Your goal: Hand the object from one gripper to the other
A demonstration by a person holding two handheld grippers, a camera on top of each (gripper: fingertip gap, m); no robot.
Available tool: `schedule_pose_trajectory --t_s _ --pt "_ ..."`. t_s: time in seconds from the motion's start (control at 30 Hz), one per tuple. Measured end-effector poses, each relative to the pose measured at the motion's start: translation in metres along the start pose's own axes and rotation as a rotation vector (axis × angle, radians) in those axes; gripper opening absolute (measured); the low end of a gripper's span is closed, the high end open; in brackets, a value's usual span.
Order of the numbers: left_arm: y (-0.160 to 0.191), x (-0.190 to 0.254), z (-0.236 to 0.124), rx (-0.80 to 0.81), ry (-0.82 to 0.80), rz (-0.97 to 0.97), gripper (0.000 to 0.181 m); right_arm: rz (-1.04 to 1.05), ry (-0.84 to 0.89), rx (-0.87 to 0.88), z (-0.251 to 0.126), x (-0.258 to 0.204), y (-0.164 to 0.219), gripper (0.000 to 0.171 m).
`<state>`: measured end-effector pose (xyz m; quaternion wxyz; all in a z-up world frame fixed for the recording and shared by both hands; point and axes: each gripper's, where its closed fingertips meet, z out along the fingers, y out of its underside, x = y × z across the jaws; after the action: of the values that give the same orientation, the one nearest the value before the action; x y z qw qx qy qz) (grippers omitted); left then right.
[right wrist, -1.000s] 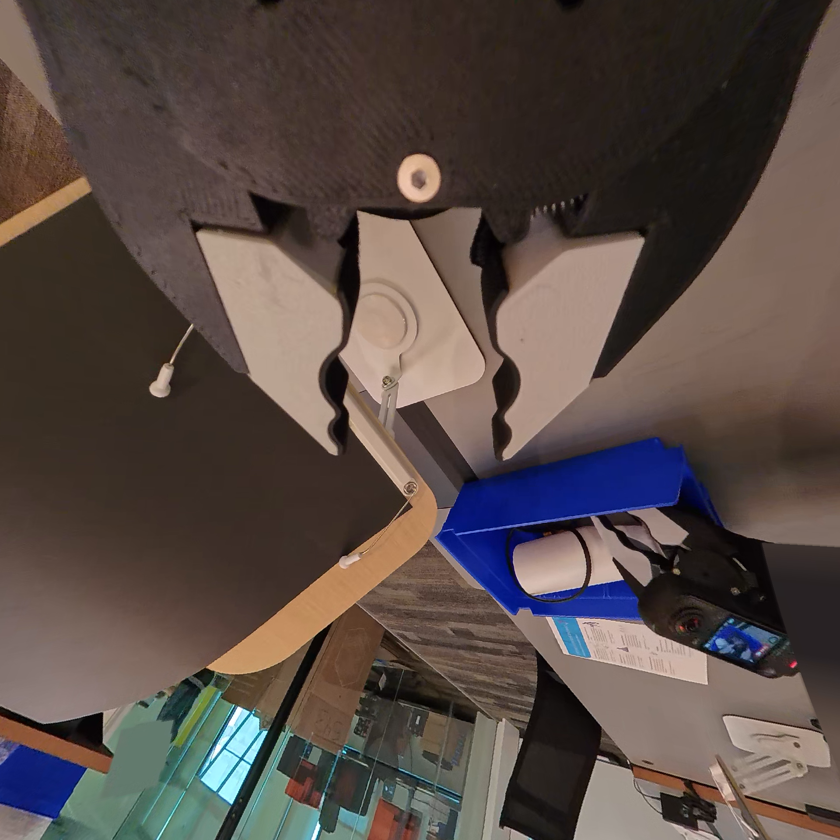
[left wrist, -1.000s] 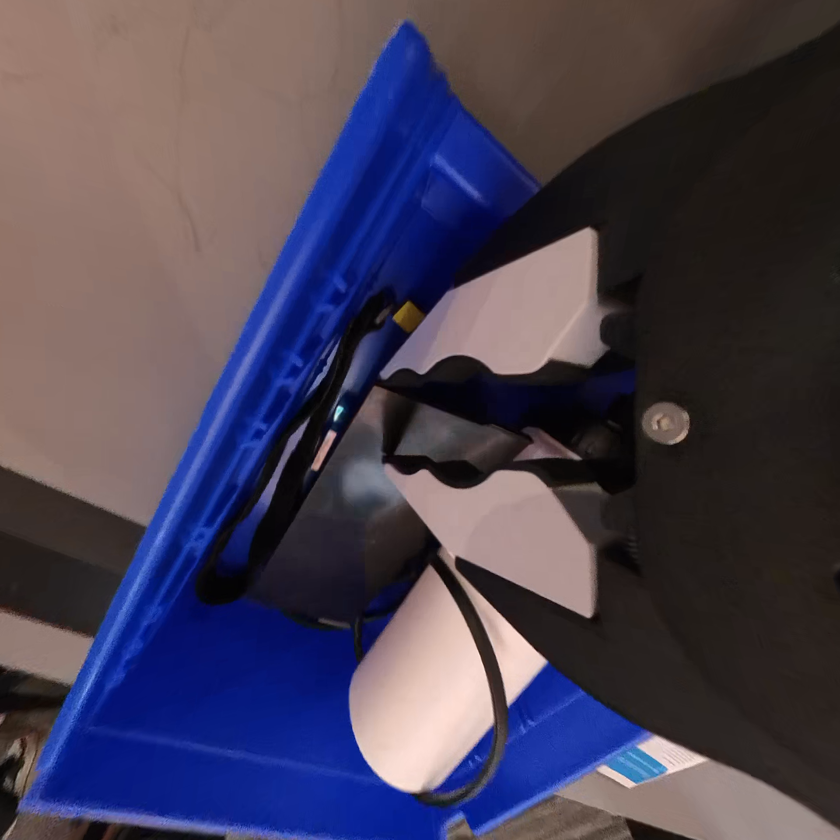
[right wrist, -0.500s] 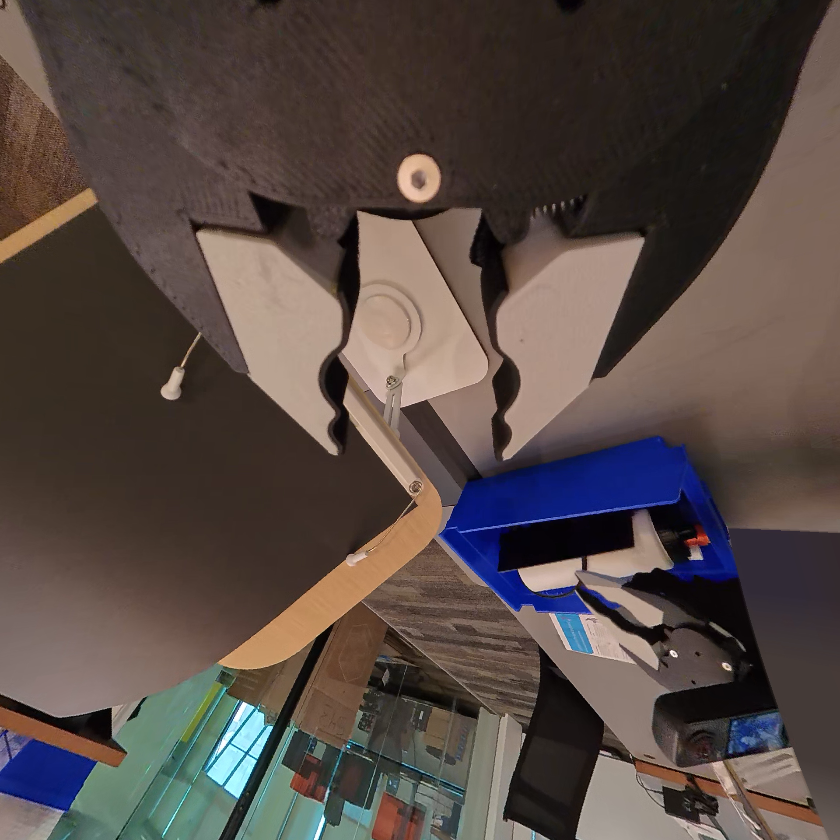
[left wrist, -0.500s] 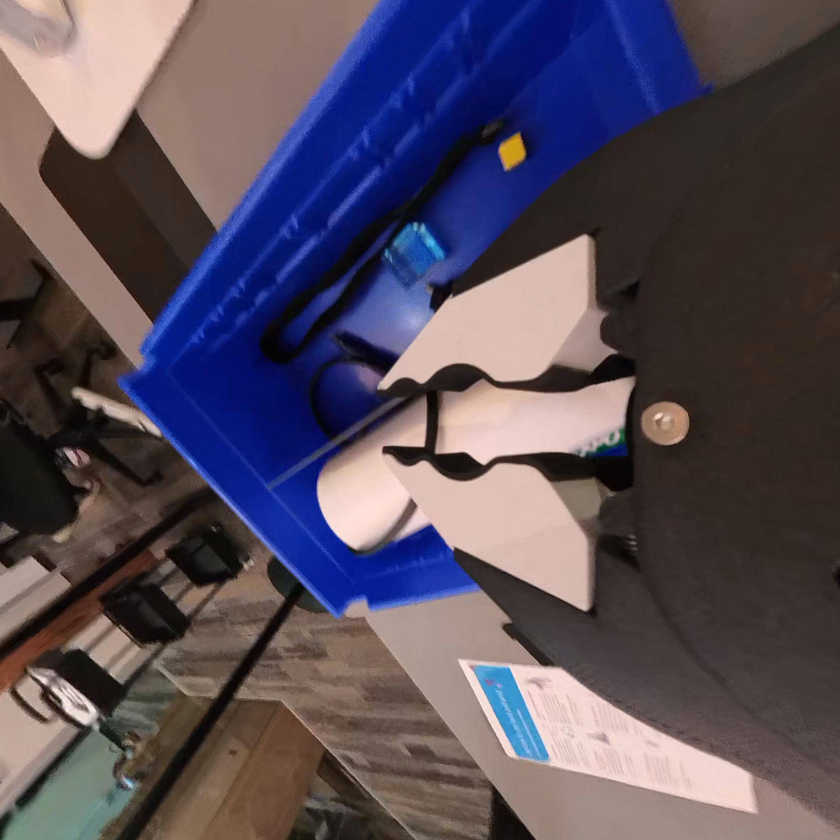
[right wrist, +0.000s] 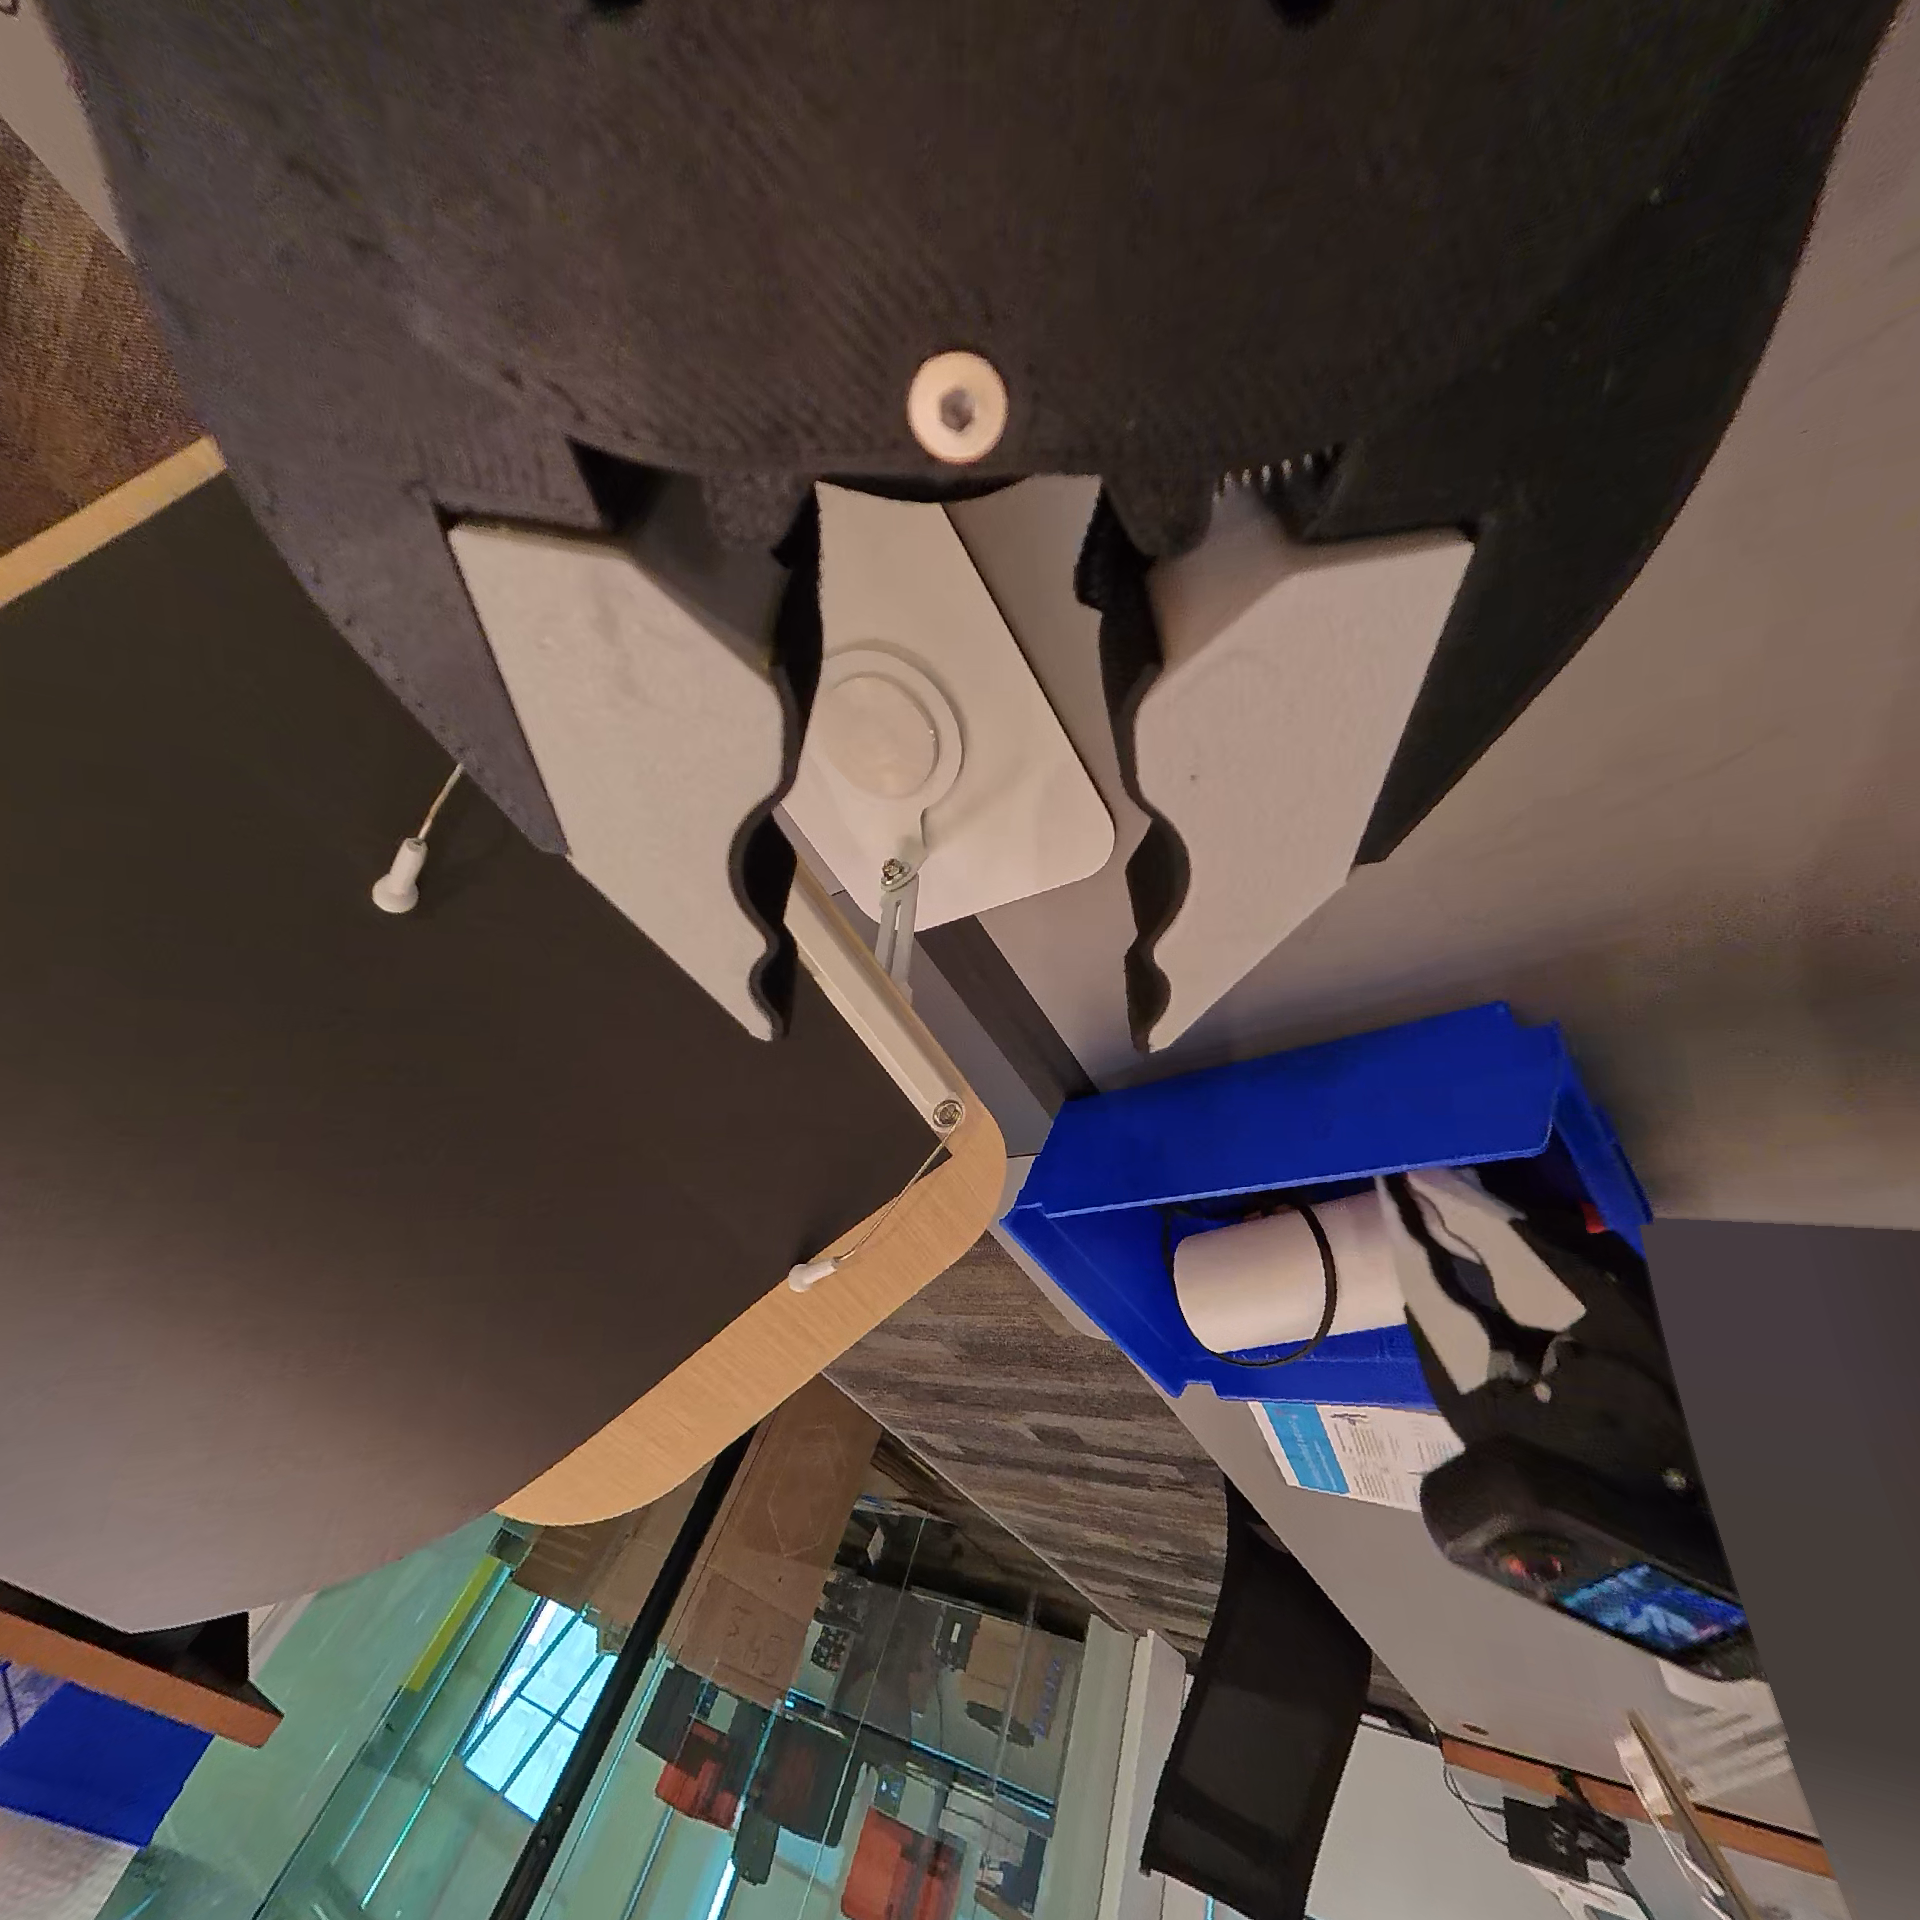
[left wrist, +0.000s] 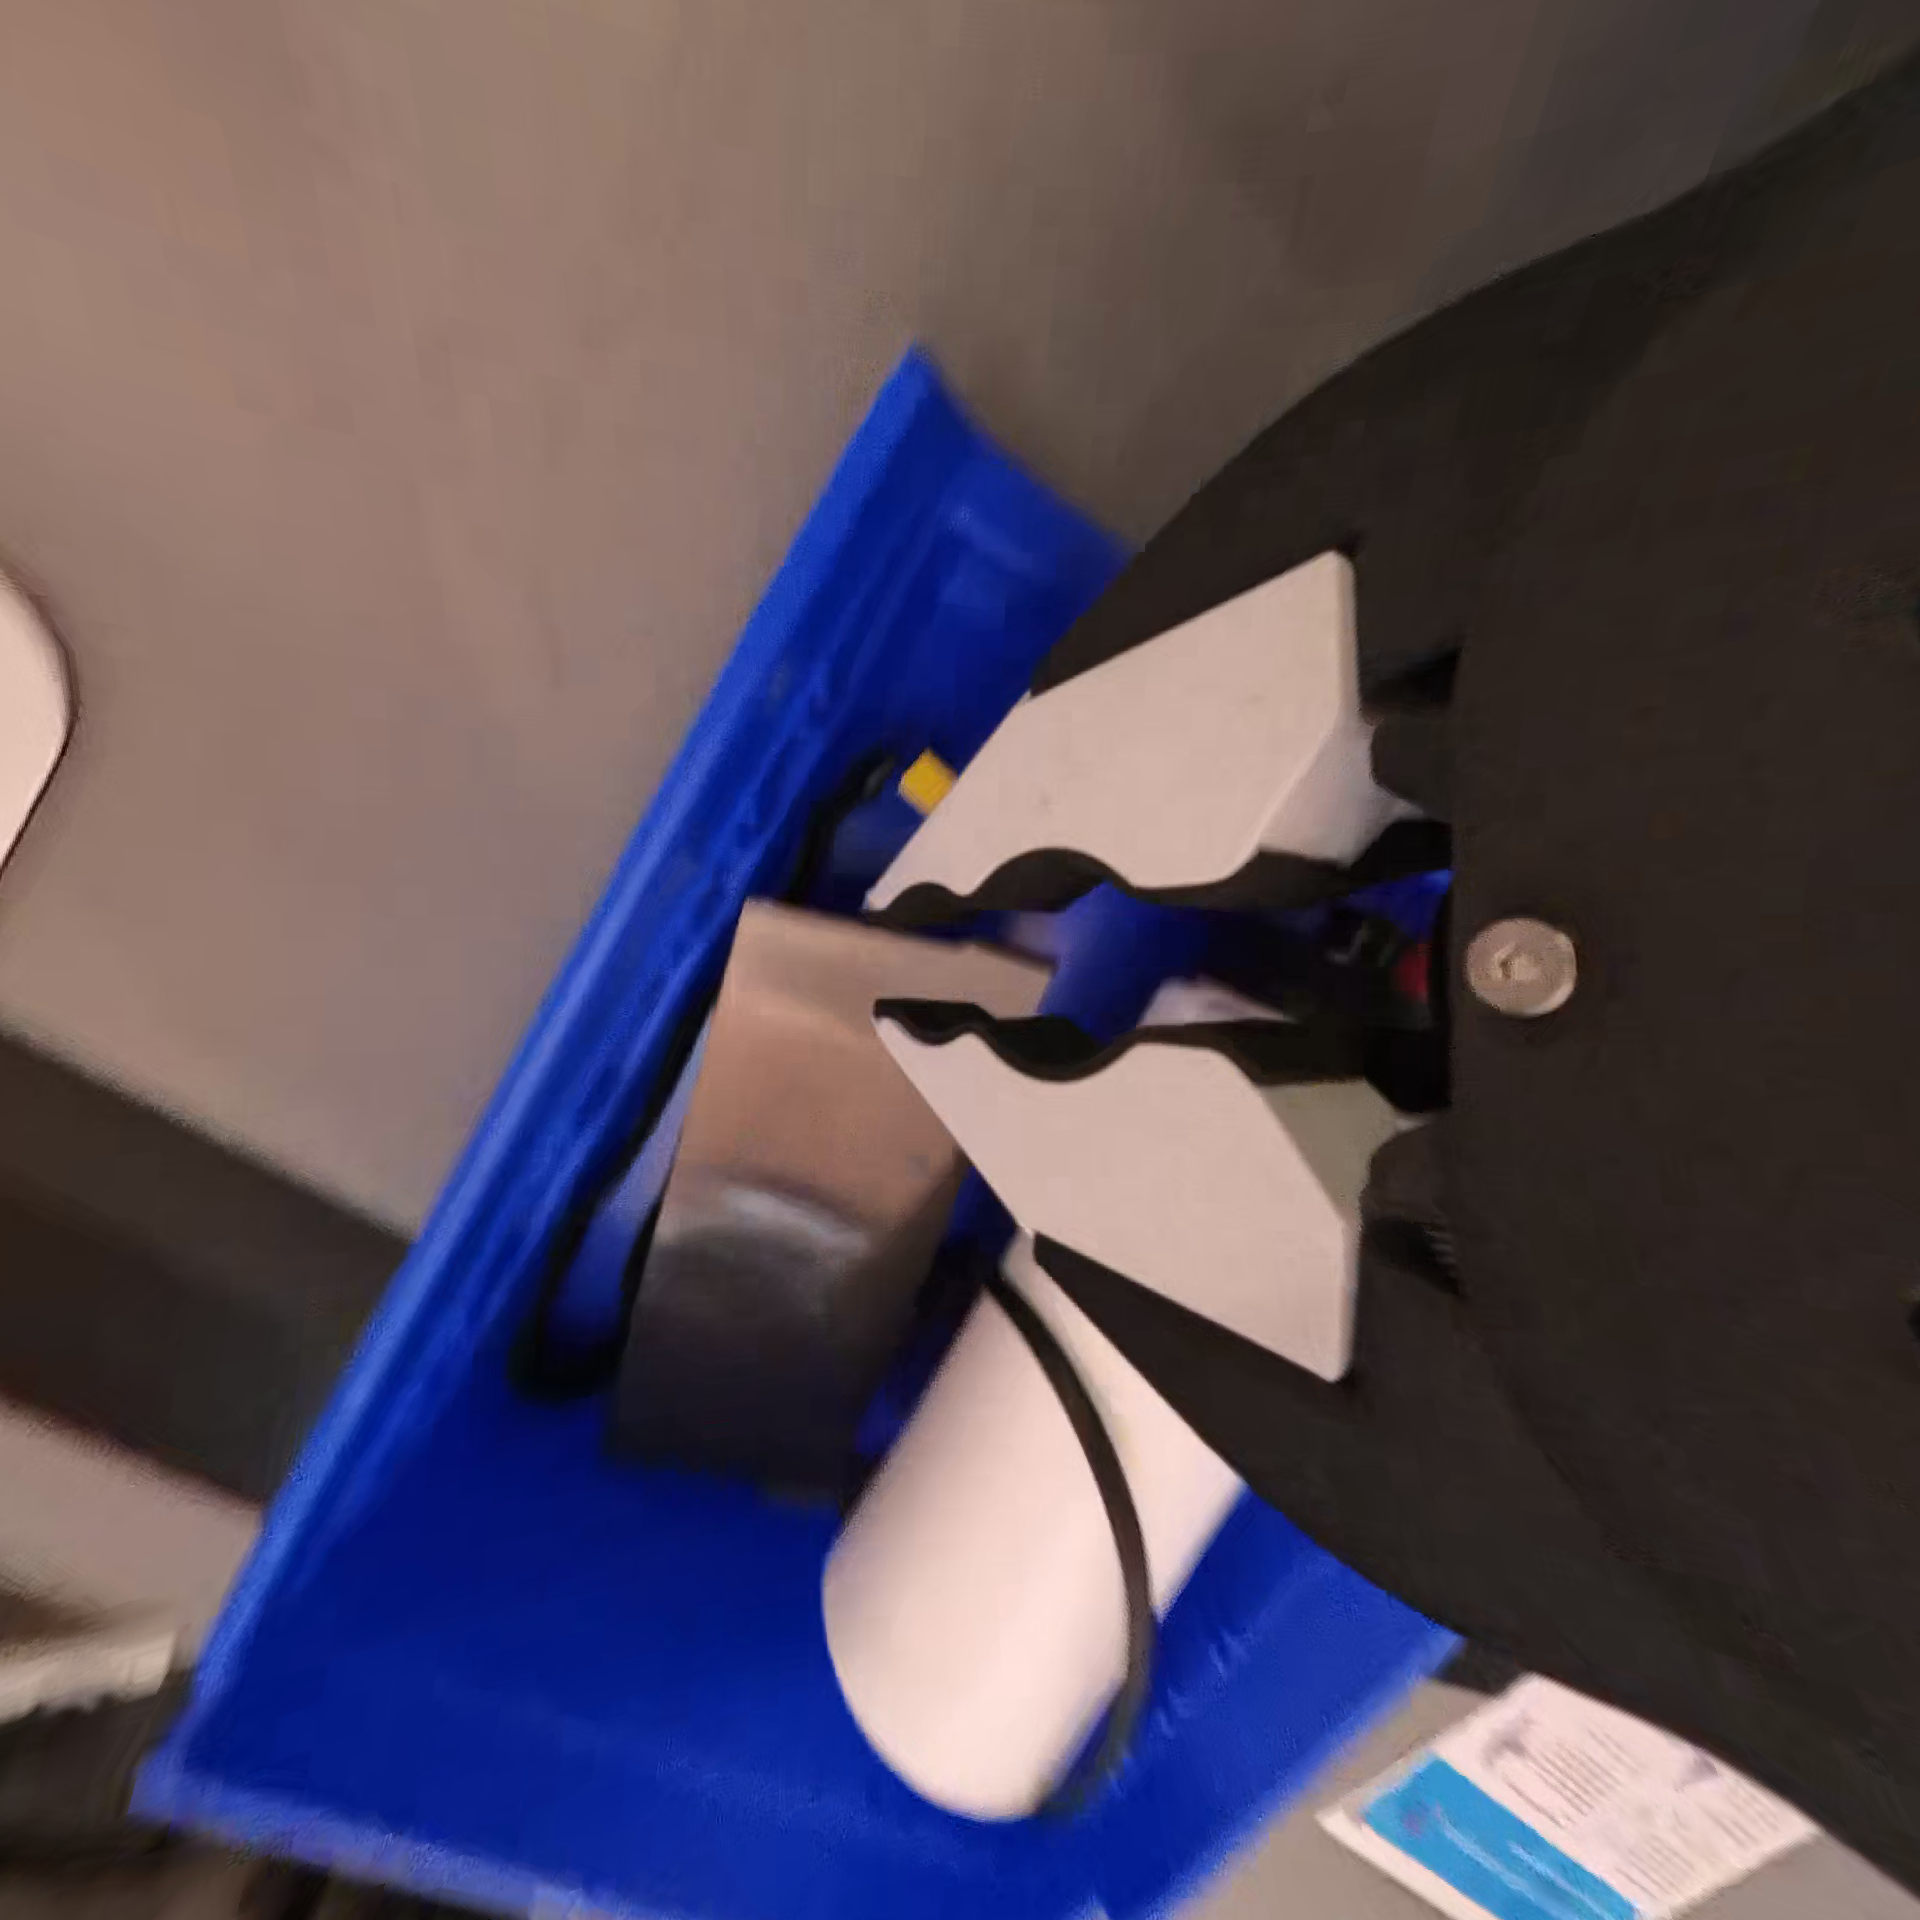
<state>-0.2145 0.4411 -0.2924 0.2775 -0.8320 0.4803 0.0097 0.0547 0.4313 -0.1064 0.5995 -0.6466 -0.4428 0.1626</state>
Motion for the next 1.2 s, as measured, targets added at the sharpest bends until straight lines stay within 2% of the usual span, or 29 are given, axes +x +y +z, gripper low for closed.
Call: schedule_pose_trajectory --t_s 0.13,0.23,0.3,0.43,0.5,0.7,0.8,0.93,1.0,1.13,1.17,1.2 --pt "0.028 0.031 0.011 -0.163 0.118 0.029 0.003 0.010 -0.008 0.006 -0.001 0.000 0.000 0.062" --pt "0.040 0.042 0.024 -0.204 0.185 -0.008 0.000 0.007 -0.011 0.007 -0.001 -0.001 -0.001 0.062" --pt "0.041 0.022 0.029 -0.213 0.075 -0.029 0.008 0.005 -0.013 0.007 -0.002 -0.001 -0.001 0.062" --pt "0.041 0.014 0.037 -0.209 0.018 -0.049 0.014 0.008 -0.013 0.007 -0.002 -0.001 0.000 0.062" --pt "0.040 0.010 0.041 -0.197 -0.024 -0.061 0.010 0.010 -0.014 0.007 -0.002 0.000 0.000 0.062" --pt "0.021 -0.020 0.027 -0.058 -0.274 -0.079 0.022 0.011 -0.015 0.007 -0.001 0.000 0.000 0.063" --pt "0.017 -0.046 0.016 -0.021 -0.435 -0.083 0.036 0.010 -0.018 0.005 -0.001 -0.001 0.001 0.063" --pt "0.017 -0.080 0.002 0.019 -0.588 -0.151 0.071 0.009 -0.014 0.004 -0.002 0.000 0.001 0.063" --pt "0.019 -0.077 0.011 0.018 -0.494 -0.175 0.073 0.010 -0.014 0.005 -0.002 0.001 0.001 0.063" --pt "0.010 -0.067 0.024 0.019 -0.376 -0.075 0.075 0.012 -0.015 0.002 -0.002 0.001 0.002 0.063" --pt "0.012 -0.056 0.031 -0.004 -0.299 -0.043 0.063 0.013 -0.016 0.001 -0.002 0.001 0.003 0.063" --pt "0.014 -0.046 0.038 -0.030 -0.224 0.001 0.060 0.014 -0.017 0.000 -0.002 0.001 0.003 0.063"
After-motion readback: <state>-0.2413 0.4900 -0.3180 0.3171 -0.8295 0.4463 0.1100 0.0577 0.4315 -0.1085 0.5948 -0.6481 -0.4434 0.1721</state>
